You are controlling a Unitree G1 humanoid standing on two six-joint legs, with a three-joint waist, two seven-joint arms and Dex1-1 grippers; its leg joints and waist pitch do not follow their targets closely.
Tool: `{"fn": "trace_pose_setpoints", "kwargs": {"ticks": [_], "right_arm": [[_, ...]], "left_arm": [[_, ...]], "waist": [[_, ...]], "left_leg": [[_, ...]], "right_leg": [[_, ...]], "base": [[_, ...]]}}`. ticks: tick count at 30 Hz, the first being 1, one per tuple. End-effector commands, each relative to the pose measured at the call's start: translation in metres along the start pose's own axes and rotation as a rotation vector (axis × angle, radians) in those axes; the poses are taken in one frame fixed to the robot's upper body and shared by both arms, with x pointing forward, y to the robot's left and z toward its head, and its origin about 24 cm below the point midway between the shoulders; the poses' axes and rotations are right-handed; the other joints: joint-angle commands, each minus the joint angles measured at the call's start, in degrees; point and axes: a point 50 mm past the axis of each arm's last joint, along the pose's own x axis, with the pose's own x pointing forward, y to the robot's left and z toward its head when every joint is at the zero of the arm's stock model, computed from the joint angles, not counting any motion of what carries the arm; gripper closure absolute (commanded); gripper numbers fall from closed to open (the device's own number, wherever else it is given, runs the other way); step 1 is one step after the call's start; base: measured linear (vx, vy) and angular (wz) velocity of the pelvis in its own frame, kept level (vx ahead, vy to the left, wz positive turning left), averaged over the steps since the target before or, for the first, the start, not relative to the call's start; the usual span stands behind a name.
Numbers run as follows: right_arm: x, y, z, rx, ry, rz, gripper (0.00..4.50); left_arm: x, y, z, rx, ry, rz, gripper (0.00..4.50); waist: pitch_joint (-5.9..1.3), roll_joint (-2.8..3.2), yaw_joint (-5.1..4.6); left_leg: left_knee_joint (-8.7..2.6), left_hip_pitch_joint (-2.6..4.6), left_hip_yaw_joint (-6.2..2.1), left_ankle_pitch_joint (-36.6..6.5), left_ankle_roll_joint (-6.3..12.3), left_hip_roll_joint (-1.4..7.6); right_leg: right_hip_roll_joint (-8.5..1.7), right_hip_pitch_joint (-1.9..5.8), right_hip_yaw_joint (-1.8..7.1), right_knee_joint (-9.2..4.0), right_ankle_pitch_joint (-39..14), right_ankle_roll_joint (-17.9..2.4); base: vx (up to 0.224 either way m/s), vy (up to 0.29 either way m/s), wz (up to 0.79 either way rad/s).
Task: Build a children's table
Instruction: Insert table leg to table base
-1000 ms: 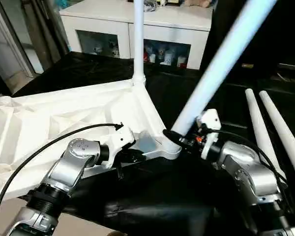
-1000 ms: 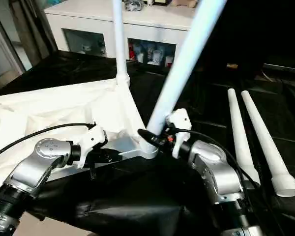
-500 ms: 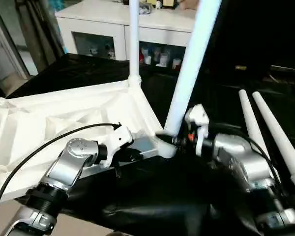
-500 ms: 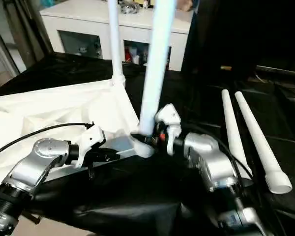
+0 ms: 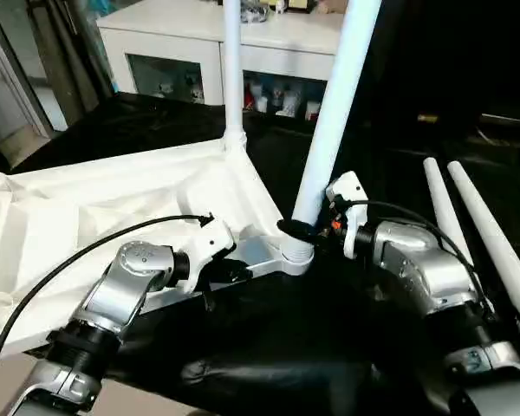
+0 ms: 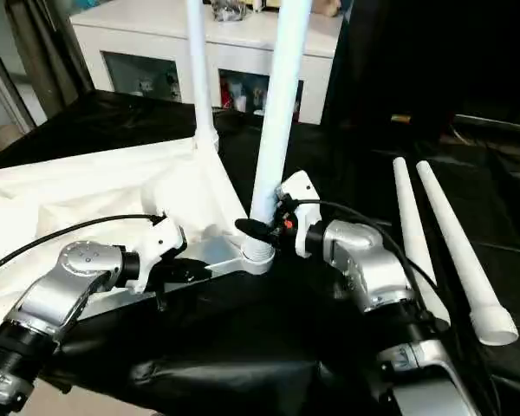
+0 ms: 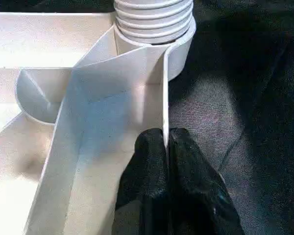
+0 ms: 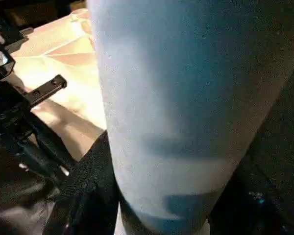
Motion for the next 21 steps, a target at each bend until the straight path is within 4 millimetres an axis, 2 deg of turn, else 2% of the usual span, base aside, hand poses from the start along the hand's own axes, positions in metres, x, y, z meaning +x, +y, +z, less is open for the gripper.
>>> {"fn": "trace_pose_setpoints", "kwargs": {"ticks": [1,6,7,9,11,13,20,21], "right_arm": [[0.003,0.002,-0.017,0.048,0.118,0.056,2.61],[0.006,0.001,-0.018,0.044,0.135,0.059,2.61],[0.009,-0.002,-0.015,0.030,0.139,0.060,2.61],[0.010,-0.003,-0.013,0.027,0.139,0.062,2.61],[0.011,-0.004,-0.007,0.035,0.119,0.076,2.61],[0.010,-0.006,-0.005,0.058,0.096,0.077,2.61],[-0.007,-0.018,-0.012,0.213,-0.057,-0.028,2.61],[-0.010,-0.020,-0.014,0.230,-0.075,-0.053,2.61]], "left_arm": [[0.000,0.002,0.010,0.020,-0.068,-0.003,4.50],[0.000,0.002,0.010,0.021,-0.067,-0.004,4.50],[0.000,0.002,0.009,0.023,-0.061,-0.009,4.50],[0.000,0.002,0.009,0.024,-0.059,-0.010,4.50],[0.000,0.002,0.009,0.027,-0.056,-0.012,4.50],[0.000,0.002,0.009,0.027,-0.057,-0.010,4.50],[0.001,0.002,0.010,0.027,-0.063,-0.001,4.50],[0.001,0.003,0.010,0.027,-0.063,-0.001,4.50]], "waist": [[-3.37,-0.31,-0.02],[-3.19,-0.36,-0.10],[-3.20,-0.01,-0.08],[-3.13,-0.19,-0.25],[-3.10,-0.06,-0.28],[-3.16,-0.29,-0.31],[-3.30,-0.34,0.03],[-3.30,-0.05,0.06]], "left_leg": [[-4.78,1.74,-3.13,-14.4,-0.55,6.26],[-4.96,1.84,-3.30,-16.6,-1.82,6.41],[-4.92,1.87,-3.37,-17.1,-2.09,6.38],[-5.03,1.85,-3.36,-17.7,-2.38,6.39],[-5.06,1.93,-3.41,-18.5,-2.73,6.41],[-5.12,1.90,-3.36,-18.0,-2.65,6.47],[-4.99,1.78,-3.17,-15.5,-1.43,6.44],[-4.98,1.76,-3.22,-15.6,-1.48,6.45]], "right_leg": [[-5.84,1.25,3.23,-4.70,-11.2,-14.0],[-6.05,1.11,3.37,-4.99,-14.9,-13.4],[-6.12,1.05,3.39,-4.97,-15.2,-13.4],[-6.02,1.06,3.38,-5.09,-15.8,-13.3],[-6.05,0.96,3.41,-5.10,-16.5,-13.3],[-6.00,1.04,3.42,-5.02,-15.4,-13.4],[-6.05,1.19,3.38,-4.85,-12.5,-14.1],[-6.09,1.18,3.38,-4.83,-12.6,-14.1]], "base": [[0.000,0.000,0.00],[0.000,0.000,0.00],[0.000,0.000,0.00],[0.000,0.000,0.00],[0.000,0.000,0.00],[0.000,0.000,0.00],[0.000,0.000,0.00],[0.000,0.000,0.00]]}}
